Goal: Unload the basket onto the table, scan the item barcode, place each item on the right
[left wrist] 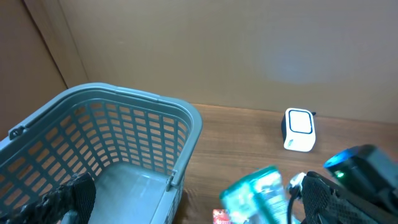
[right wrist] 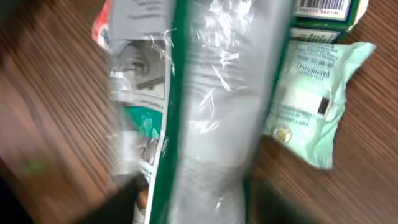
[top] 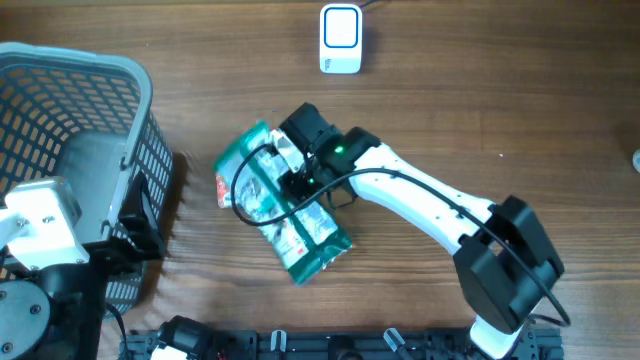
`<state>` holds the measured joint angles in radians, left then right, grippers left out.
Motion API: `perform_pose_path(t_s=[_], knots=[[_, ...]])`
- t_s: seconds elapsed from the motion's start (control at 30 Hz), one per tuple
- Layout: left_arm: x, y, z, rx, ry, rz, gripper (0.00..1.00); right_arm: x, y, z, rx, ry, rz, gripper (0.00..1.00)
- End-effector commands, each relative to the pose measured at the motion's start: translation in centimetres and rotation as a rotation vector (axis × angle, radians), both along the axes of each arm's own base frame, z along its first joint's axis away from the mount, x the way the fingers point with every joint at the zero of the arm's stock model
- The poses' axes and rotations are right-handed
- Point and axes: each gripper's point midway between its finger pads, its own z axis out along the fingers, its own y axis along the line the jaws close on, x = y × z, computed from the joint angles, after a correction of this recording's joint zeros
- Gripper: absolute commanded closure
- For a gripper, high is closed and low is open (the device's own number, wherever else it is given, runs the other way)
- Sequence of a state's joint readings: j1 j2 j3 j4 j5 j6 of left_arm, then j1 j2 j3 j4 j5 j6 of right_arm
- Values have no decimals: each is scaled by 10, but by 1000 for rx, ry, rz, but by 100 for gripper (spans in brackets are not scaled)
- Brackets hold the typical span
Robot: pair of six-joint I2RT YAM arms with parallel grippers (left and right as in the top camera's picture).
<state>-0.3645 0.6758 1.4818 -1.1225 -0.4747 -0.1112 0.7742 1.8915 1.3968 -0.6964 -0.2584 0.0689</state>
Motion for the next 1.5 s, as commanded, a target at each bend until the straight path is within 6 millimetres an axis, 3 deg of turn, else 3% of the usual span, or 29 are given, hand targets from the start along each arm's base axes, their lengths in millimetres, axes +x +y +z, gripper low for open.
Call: perform_pose_path(t_s=[0.0, 0.07, 0.13, 0.17, 0.3, 0.4, 0.5, 0.57, 0.87, 1.07, 1.27, 1.47], knots=[[-1, 2, 1, -9, -6, 11, 0, 9, -2, 18, -27, -69, 36, 0], [-1, 2, 1, -9, -6, 11, 0, 0, 11, 52, 37, -25, 72, 0], [-1, 2, 1, -9, -6, 11, 0, -28, 22, 70, 142, 109, 129, 0], [-1, 2, 1, -9, -6, 11, 0, -30, 19, 69, 137, 153, 86, 0], [-1, 2, 1, -9, -6, 11, 0, -25, -6, 60, 88, 235, -18, 0], [-1, 2, 1, -9, -6, 11, 0, -8, -41, 34, 80, 295, -116, 0], [-1, 2, 1, -9, -6, 11, 0, -10, -52, 18, 290, 394, -66, 0], [-1, 2, 1, -9, -6, 11, 0, -10, -63, 2, 335, 421, -94, 0], [-1, 2, 1, -9, -6, 11, 0, -10, -51, -23, 432, 451, -139, 0], [-1, 2, 1, -9, -6, 11, 0, -32, -41, -58, 415, 598, -128, 0], [-1, 2, 1, -9, -6, 11, 0, -47, -13, -55, 434, 632, -91, 0], [-1, 2, 1, -9, -6, 11, 0, -37, -1, -52, 461, 626, -141, 0]])
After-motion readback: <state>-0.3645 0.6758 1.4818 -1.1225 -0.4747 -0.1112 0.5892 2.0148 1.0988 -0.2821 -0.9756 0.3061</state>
